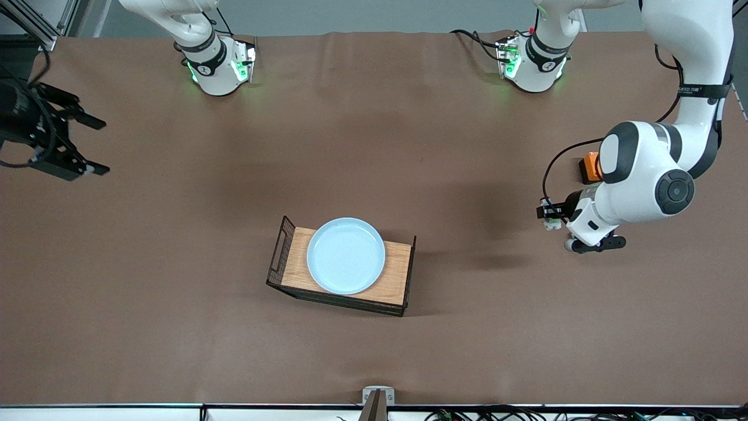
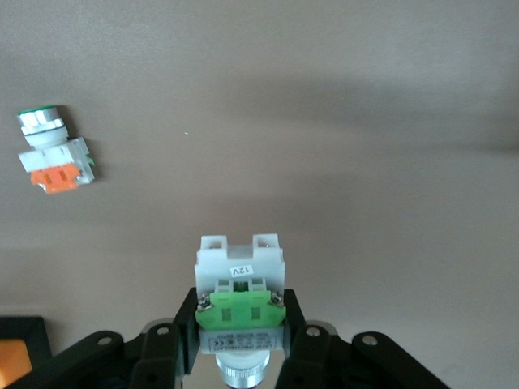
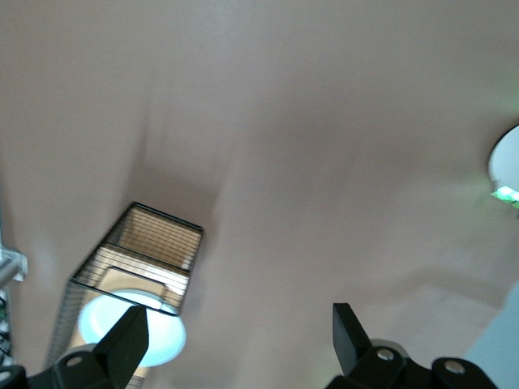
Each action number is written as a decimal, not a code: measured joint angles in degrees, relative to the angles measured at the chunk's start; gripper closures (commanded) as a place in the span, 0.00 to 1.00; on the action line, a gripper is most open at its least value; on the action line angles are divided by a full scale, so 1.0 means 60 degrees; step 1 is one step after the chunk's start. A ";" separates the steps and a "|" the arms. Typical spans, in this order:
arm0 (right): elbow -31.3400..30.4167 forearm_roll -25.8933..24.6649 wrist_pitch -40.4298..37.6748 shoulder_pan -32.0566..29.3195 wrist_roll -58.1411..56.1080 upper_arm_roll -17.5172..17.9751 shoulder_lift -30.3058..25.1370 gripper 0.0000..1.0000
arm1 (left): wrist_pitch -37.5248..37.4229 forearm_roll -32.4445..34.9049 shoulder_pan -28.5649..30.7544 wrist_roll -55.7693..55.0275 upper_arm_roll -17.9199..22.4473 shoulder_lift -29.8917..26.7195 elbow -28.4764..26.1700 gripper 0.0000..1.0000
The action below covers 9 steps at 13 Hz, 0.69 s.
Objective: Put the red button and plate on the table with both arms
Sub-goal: 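Lower the button beside the small button while the right gripper approaches the plate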
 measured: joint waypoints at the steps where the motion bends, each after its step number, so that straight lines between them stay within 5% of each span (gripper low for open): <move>1: -0.0007 -0.0139 0.0181 0.0271 0.0284 0.0004 0.0196 0.00 | 0.0320 0.0006 0.0167 0.0389 0.0002 0.0000 -0.0271 1.00; 9: 0.0002 -0.0806 0.1256 0.1593 0.2469 0.0028 0.0800 0.00 | 0.2242 0.0010 0.1385 0.3054 0.0016 0.0978 -0.1072 1.00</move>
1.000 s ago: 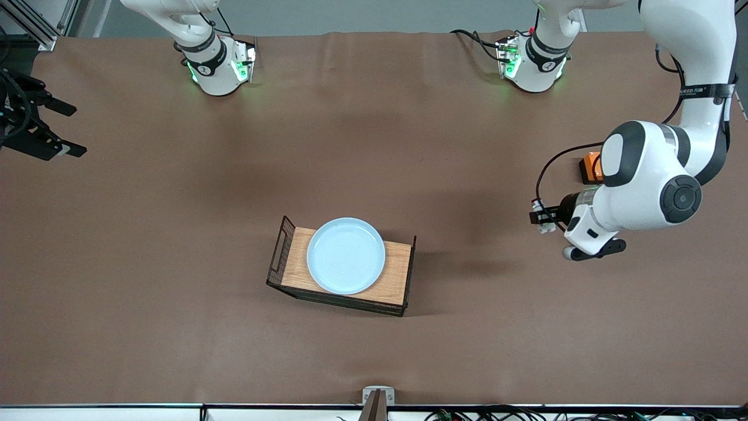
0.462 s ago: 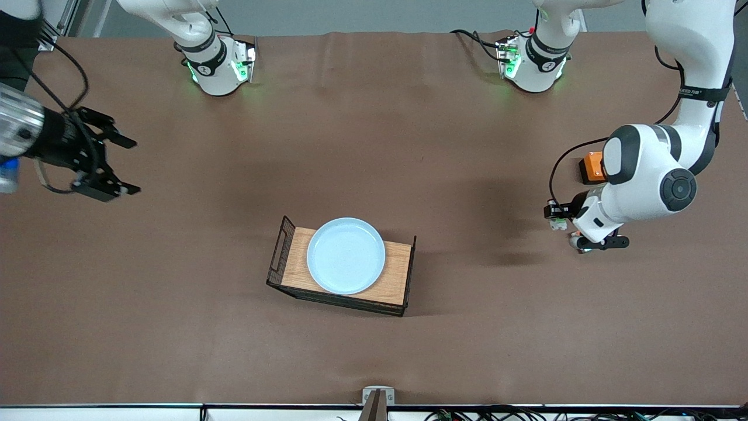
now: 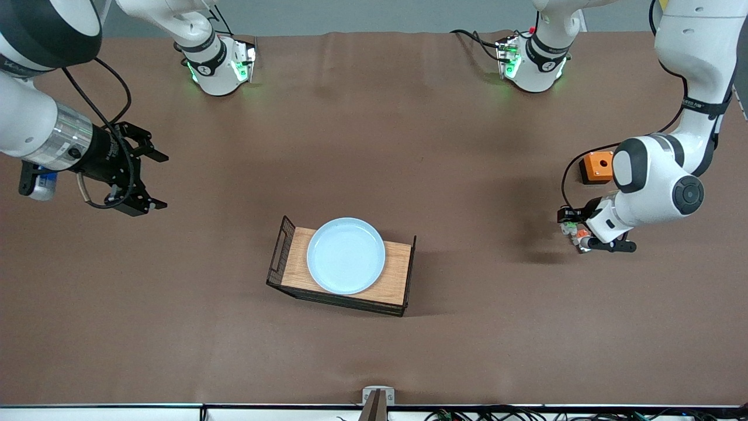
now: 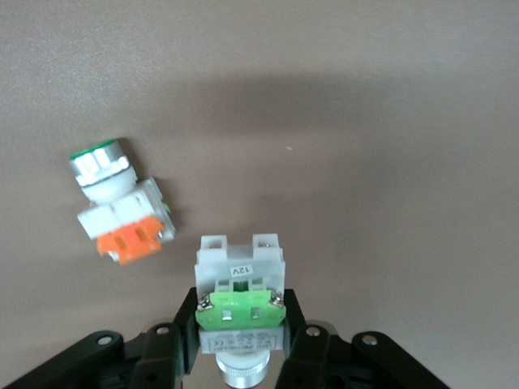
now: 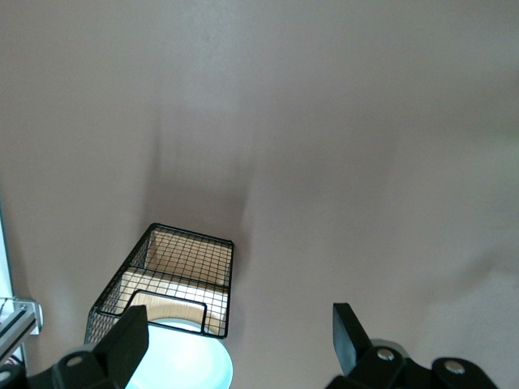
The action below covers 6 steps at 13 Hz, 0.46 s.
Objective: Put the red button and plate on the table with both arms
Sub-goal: 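Lower the button beside the small button while the right gripper approaches the plate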
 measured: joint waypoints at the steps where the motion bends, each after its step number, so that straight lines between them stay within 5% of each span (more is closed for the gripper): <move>1: 0.0001 -0.0003 -0.0003 0.0201 0.0001 0.0004 0.0043 0.00 | 0.0089 0.0000 -0.0008 0.0004 -0.0002 0.0205 0.0105 1.00; 6: 0.0003 -0.0021 0.0009 0.0652 0.0018 0.0004 0.0229 0.02 | 0.0112 0.0238 -0.0181 0.0002 -0.0021 0.1050 0.0906 1.00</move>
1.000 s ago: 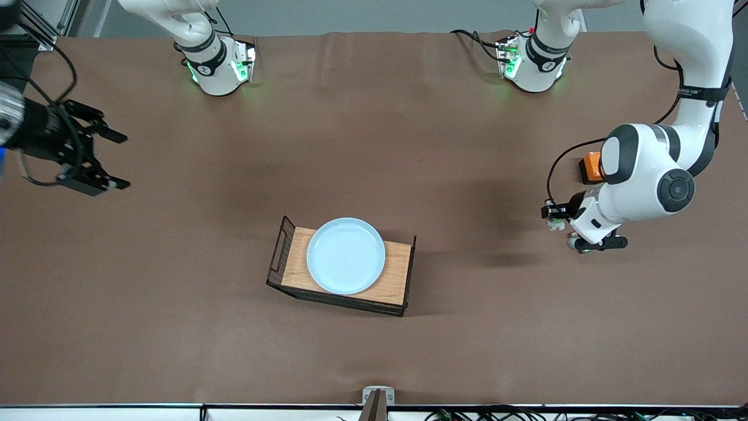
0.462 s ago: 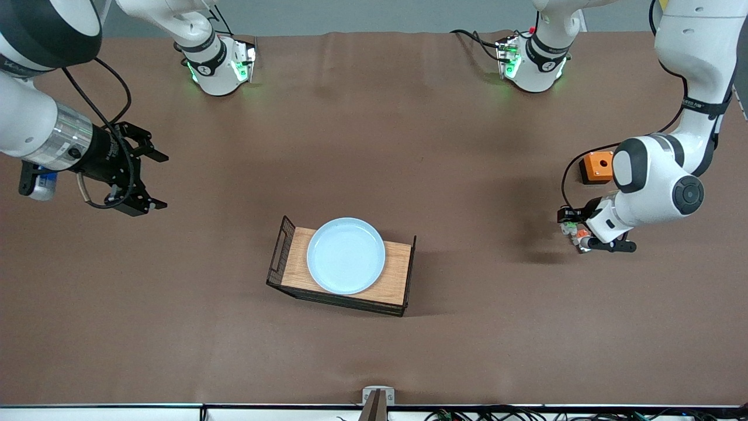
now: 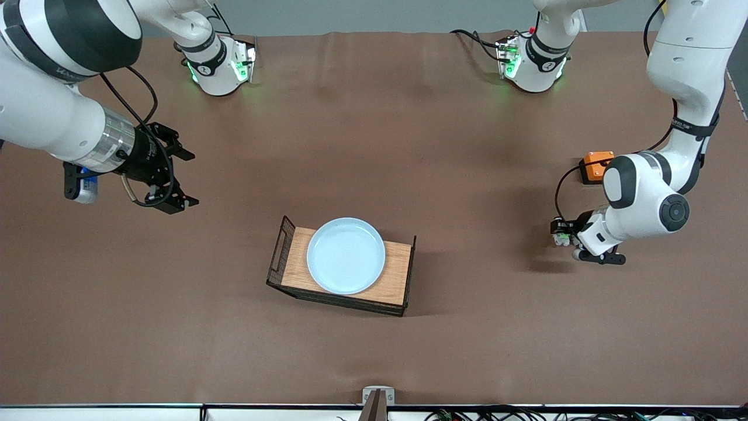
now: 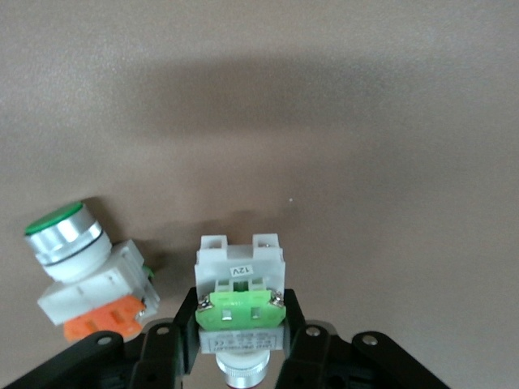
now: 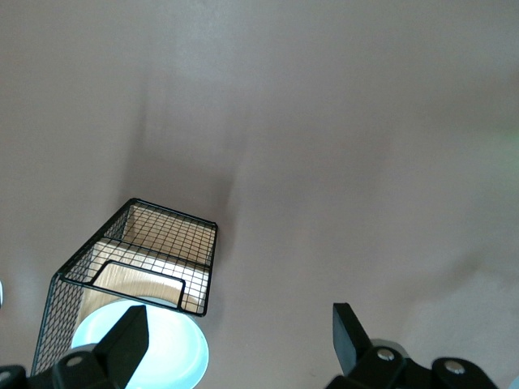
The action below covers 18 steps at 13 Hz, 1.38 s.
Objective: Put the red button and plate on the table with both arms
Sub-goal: 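Lower the button beside the small button while the right gripper approaches the plate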
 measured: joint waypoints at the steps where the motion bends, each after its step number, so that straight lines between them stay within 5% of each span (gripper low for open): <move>1: 0.0001 0.0000 0.0003 0.0100 0.0000 0.0000 0.0058 0.02 | 0.0000 0.0165 -0.0004 -0.0009 -0.0002 0.0136 0.0145 1.00; 8: 0.0309 0.0001 0.1247 0.1184 0.0011 -0.0003 0.1084 0.02 | -0.0062 0.0456 -0.0054 -0.0172 -0.0024 0.0557 0.0647 1.00; 12: -0.0634 0.0001 0.3110 0.1943 0.0264 -0.0016 0.1081 0.04 | -0.0065 0.0462 -0.0652 -0.1093 -0.0032 0.0740 0.0950 0.99; 13: -0.0889 0.0001 0.3418 0.2071 0.0407 -0.0017 0.1002 0.03 | -0.0066 0.0475 -0.0706 -0.1154 -0.0032 0.0762 0.0985 0.90; 14: -0.1132 0.0001 0.3645 0.2171 0.0502 -0.0020 0.0892 0.01 | -0.0074 0.0526 -0.0706 -0.1156 -0.0032 0.0769 0.0998 0.22; 15: -0.1366 0.0001 0.3849 0.2247 0.0539 -0.0020 0.0789 0.01 | -0.0074 0.0703 -0.0699 -0.1156 -0.0031 0.0770 0.1009 0.00; 18: -0.2031 -0.0003 0.4808 0.2545 0.0543 -0.0025 0.0692 0.01 | -0.0241 0.1099 -0.0696 -0.1158 -0.0030 0.0778 0.1117 0.00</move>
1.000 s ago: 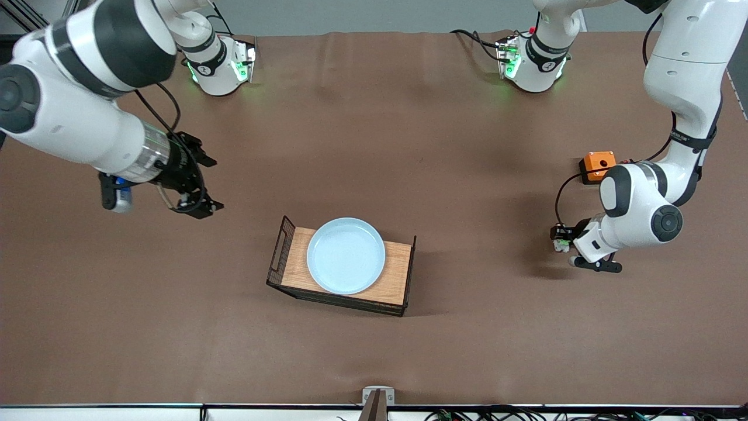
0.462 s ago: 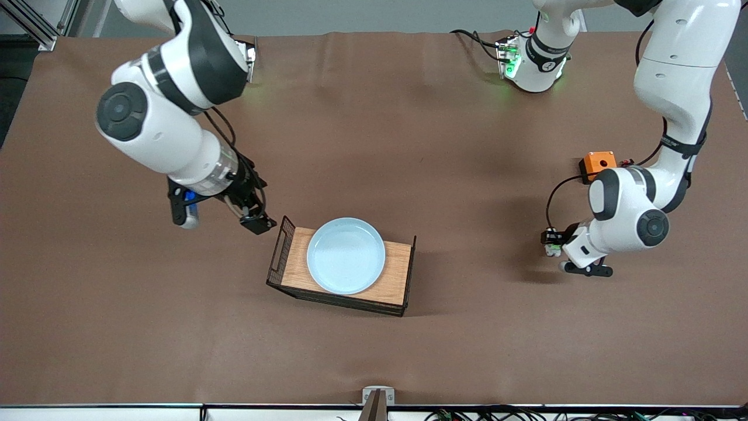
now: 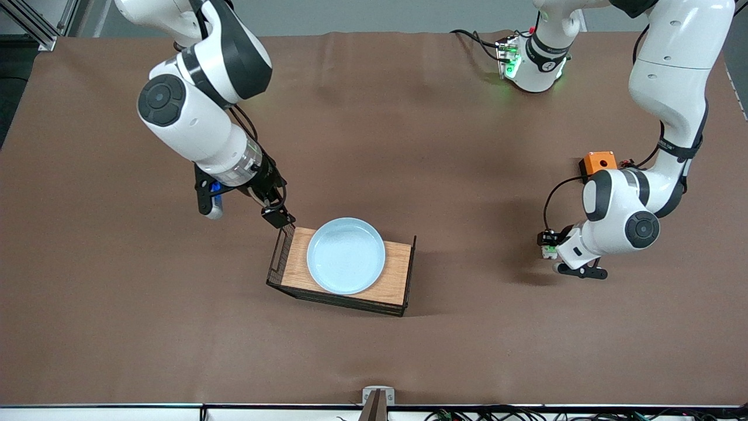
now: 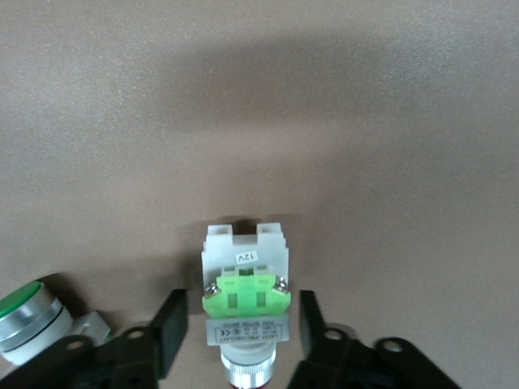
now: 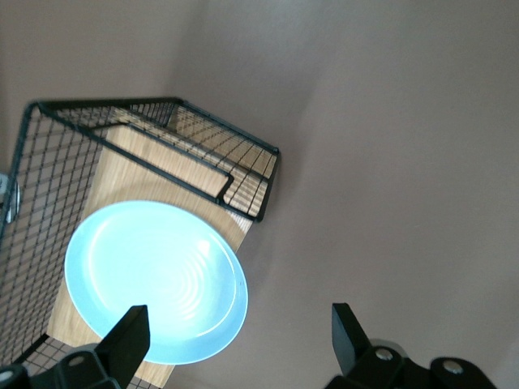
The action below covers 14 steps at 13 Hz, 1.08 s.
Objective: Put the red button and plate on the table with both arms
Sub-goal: 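Lower the button beside the small button while the right gripper approaches the plate, then raise the left gripper away while the right gripper reaches the plate rim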
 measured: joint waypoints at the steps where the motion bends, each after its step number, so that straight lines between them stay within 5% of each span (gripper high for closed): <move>1: -0.0172 -0.0002 0.0275 0.0169 0.0000 -0.0002 0.0077 0.01 | -0.0334 0.0005 0.0001 0.0000 0.0000 -0.0005 0.0211 0.00; 7: -0.0349 -0.0018 0.1298 0.0936 0.0014 -0.0211 0.1119 0.05 | -0.4211 0.0005 0.0024 -0.0656 -0.0006 -0.0780 0.2757 0.00; 14: -0.0357 -0.0550 0.2539 0.1087 0.0017 -0.0232 0.1935 0.14 | -0.5164 0.0004 0.0006 -0.0945 -0.0325 -0.2508 0.3366 0.00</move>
